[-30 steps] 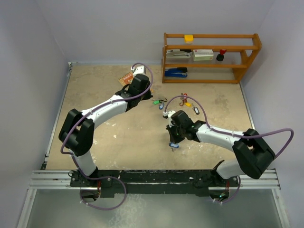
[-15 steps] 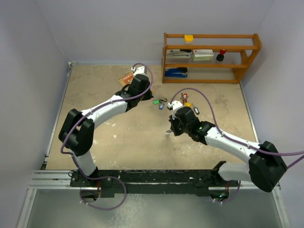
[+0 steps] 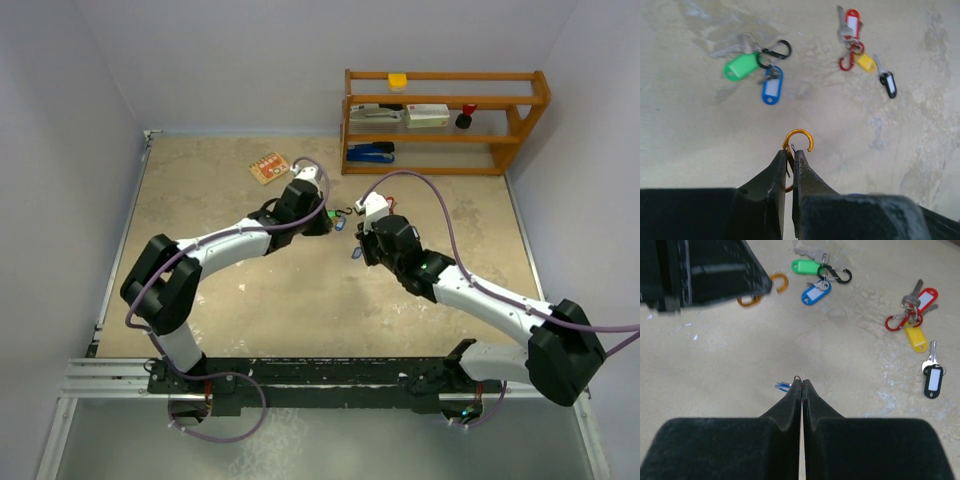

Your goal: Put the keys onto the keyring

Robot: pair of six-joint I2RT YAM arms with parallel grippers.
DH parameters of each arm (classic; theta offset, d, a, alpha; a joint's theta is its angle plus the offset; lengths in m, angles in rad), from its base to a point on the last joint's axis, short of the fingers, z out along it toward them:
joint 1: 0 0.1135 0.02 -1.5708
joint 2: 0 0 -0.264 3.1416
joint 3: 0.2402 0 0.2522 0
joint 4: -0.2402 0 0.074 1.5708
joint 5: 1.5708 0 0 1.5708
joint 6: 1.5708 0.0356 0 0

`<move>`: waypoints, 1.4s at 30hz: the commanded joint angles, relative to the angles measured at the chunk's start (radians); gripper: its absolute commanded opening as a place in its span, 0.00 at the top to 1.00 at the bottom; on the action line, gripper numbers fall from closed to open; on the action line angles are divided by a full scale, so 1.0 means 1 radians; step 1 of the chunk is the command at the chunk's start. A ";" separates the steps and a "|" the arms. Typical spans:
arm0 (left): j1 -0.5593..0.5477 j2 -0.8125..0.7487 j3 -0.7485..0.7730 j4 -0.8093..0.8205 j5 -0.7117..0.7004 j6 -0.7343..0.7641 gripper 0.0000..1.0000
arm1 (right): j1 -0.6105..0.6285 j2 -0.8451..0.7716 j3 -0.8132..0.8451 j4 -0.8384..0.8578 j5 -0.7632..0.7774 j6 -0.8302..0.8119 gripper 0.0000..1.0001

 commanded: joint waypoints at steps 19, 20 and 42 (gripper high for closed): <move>-0.136 -0.030 0.014 0.081 0.065 -0.018 1.00 | -0.006 0.033 0.035 0.134 0.042 -0.053 1.00; -0.136 -0.028 0.015 0.080 0.065 -0.018 1.00 | -0.006 0.033 0.035 0.135 0.041 -0.053 1.00; -0.149 -0.037 0.031 0.075 0.073 -0.013 1.00 | -0.017 0.059 0.038 0.128 0.018 -0.053 1.00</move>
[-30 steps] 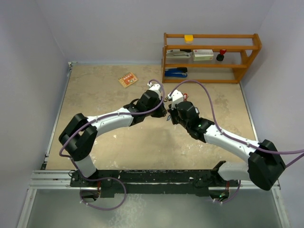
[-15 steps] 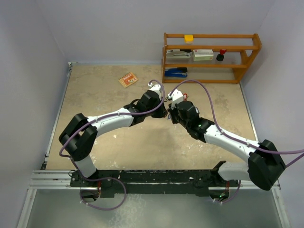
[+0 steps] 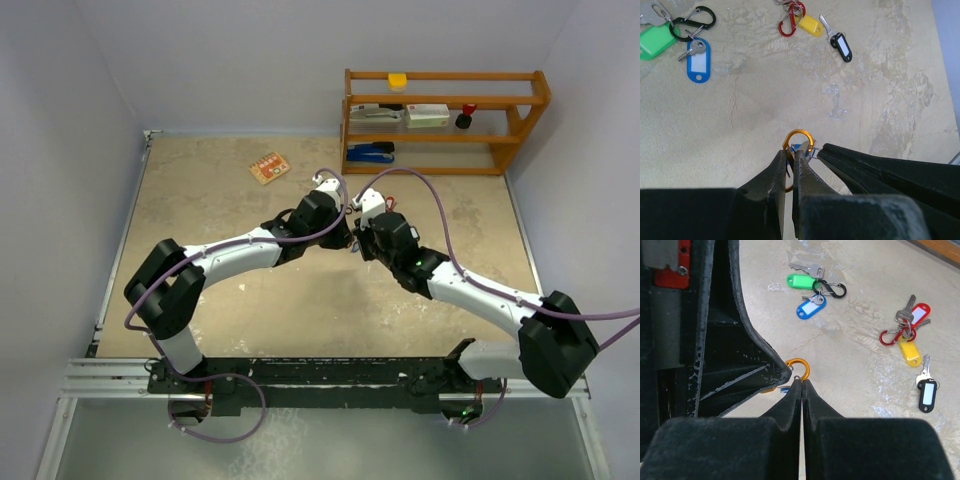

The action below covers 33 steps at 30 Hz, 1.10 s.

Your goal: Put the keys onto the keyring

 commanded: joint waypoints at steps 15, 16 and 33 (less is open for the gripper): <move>-0.018 -0.045 0.033 0.040 0.033 0.007 1.00 | -0.029 0.014 0.025 0.043 0.008 -0.017 1.00; -0.018 -0.046 0.033 0.040 0.032 0.007 1.00 | -0.031 0.016 0.027 0.041 0.007 -0.018 1.00; -0.020 -0.056 0.037 0.040 0.041 0.010 1.00 | -0.073 0.030 0.043 0.020 0.014 0.008 0.80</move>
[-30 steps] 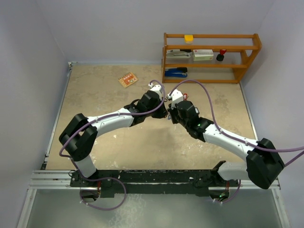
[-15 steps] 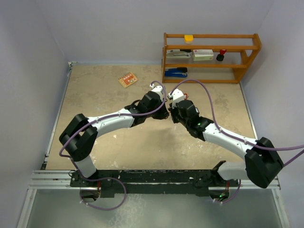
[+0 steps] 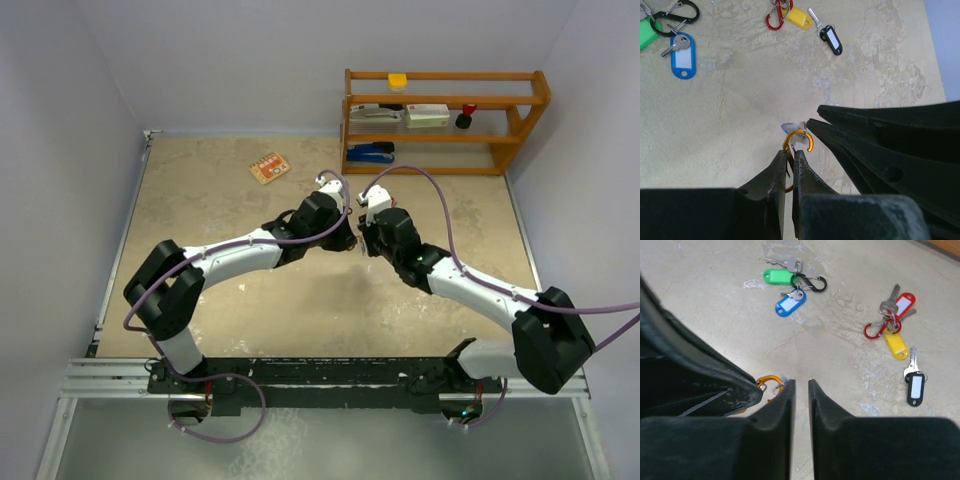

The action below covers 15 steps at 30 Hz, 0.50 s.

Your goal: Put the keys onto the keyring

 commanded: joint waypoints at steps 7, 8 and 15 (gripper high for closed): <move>-0.007 -0.055 0.037 0.043 0.014 0.009 1.00 | -0.035 -0.011 0.035 0.010 0.045 0.031 0.40; -0.007 -0.055 0.037 0.042 0.012 0.009 1.00 | -0.041 -0.014 0.035 0.007 0.049 0.036 0.40; -0.007 -0.076 0.027 0.050 -0.026 0.007 1.00 | -0.129 -0.017 0.049 -0.065 0.075 0.132 0.38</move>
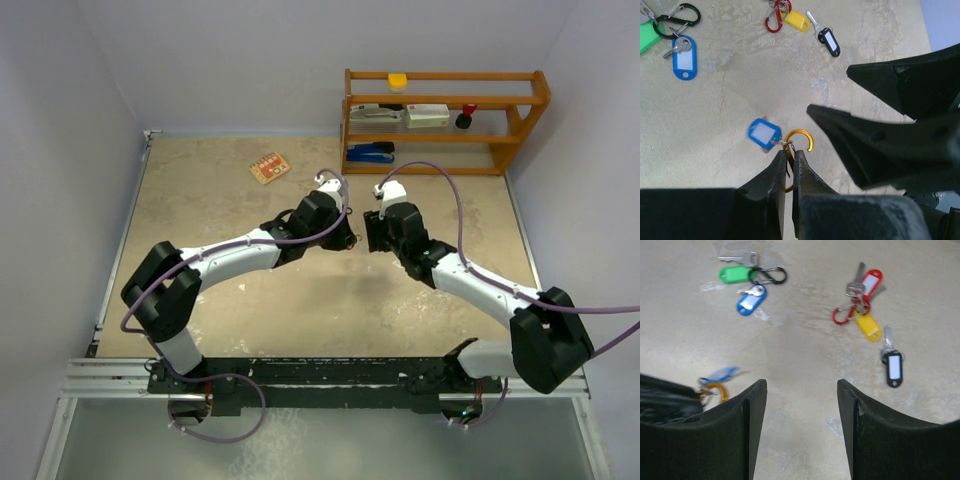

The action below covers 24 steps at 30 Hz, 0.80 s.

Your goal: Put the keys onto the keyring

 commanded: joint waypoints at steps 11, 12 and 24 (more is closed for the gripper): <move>0.029 -0.194 -0.133 0.274 -0.035 -0.062 1.00 | -0.225 0.125 0.150 -0.204 -0.015 0.197 0.40; 0.042 -0.209 -0.160 0.313 -0.018 -0.081 1.00 | -0.234 0.143 0.176 -0.204 -0.020 0.200 0.40; 0.099 -0.245 -0.235 0.394 0.026 -0.116 1.00 | -0.369 0.270 0.217 -0.127 -0.128 0.221 0.39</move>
